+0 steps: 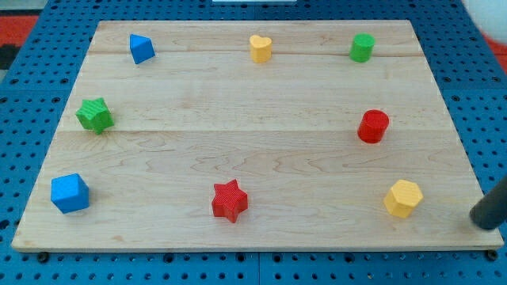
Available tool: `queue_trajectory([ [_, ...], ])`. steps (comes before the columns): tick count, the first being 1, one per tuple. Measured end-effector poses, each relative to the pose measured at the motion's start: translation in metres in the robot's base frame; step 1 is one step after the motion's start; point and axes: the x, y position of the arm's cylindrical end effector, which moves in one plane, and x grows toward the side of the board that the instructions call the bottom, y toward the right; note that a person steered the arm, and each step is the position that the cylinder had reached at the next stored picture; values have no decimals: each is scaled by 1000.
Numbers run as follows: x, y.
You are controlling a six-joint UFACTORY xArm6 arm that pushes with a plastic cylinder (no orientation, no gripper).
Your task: Place the yellow hexagon at the left of the red circle
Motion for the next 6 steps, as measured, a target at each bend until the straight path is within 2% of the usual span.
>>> queue_trajectory([
  [1,-7,-62],
  [2,-42,-75],
  [5,-60,-54],
  [6,-64,-89],
])
